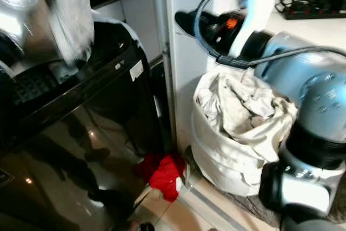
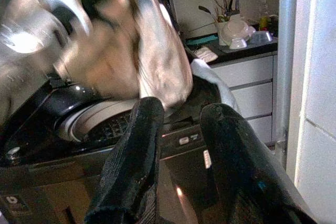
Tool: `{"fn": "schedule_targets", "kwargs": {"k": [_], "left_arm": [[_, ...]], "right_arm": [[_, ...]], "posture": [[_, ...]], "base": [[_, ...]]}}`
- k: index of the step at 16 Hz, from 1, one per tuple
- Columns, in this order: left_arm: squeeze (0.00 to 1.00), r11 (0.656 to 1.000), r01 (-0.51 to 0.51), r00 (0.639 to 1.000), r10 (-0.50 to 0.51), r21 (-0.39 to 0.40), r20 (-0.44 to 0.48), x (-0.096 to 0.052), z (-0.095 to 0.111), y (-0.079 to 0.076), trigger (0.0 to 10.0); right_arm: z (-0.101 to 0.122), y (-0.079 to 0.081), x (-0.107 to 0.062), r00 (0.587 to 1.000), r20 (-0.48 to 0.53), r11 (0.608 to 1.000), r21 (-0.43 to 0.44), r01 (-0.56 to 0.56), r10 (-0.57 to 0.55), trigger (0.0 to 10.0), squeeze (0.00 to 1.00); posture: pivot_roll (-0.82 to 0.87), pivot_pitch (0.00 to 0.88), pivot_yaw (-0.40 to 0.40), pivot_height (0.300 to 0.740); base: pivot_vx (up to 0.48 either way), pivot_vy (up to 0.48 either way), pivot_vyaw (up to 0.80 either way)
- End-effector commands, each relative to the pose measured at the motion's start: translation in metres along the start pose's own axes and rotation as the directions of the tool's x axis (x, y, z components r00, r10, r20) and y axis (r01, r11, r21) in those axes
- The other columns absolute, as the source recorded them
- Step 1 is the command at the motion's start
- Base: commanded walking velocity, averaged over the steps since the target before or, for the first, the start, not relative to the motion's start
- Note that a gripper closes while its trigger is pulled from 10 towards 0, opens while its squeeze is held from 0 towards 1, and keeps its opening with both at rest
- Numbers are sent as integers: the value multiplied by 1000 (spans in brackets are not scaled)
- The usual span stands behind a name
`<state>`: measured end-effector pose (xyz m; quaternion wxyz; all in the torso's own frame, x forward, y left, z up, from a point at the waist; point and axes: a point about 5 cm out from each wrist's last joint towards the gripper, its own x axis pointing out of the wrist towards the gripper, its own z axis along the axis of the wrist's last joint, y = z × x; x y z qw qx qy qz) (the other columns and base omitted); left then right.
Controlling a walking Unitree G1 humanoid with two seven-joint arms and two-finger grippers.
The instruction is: Clothes washing
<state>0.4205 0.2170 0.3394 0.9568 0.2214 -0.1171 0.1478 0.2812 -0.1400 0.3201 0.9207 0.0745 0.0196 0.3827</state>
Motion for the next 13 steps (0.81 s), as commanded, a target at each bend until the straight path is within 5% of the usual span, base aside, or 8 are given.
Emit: {"fn": "schedule_targets", "kwargs": {"k": [1, 5, 6, 7, 9, 13], "left_arm": [[0, 996, 82, 965, -87, -33, -248, -14, -57, -17, 10000], [0, 996, 80, 900, -91, -43, -426, -31, -99, -24, 10000], [541, 997, 69, 899, -80, -41, -431, -31, -100, -21, 10000], [1000, 992, 28, 893, -81, -124, -442, -30, -99, -19, 10000], [1000, 979, -42, 906, -46, -198, -421, -25, -89, -10, 10000], [1000, 978, -85, 927, 8, -190, -375, -19, -78, -2, 10000]], "right_arm": [[-24, 11, 6, 994, -104, 1000, -5, -17, 16, 10000, 0], [-57, 38, 6, 966, -225, 990, -34, -140, 128, 10000, 0], [-56, 40, 5, 964, -223, 987, -35, -154, 142, 10000, 0], [-55, 41, 5, 966, -216, 988, -32, -153, 143, 10000, 0], [-57, 41, 6, 969, -211, 990, -43, -137, 125, 10000, 0], [-57, 38, 7, 973, -206, 992, -53, -118, 105, 10000, 0]], "posture": [[-161, 0, 140, 740], [-186, 0, 148, 740], [-189, 0, 149, 740], [-190, 0, 150, 740], [-186, 0, 149, 740], [-180, 0, 152, 740]], "base": [[0, 0, 0], [0, 0, 0], [0, 0, 0], [0, 0, 0], [0, 0, 0], [0, 0, 0]]}}
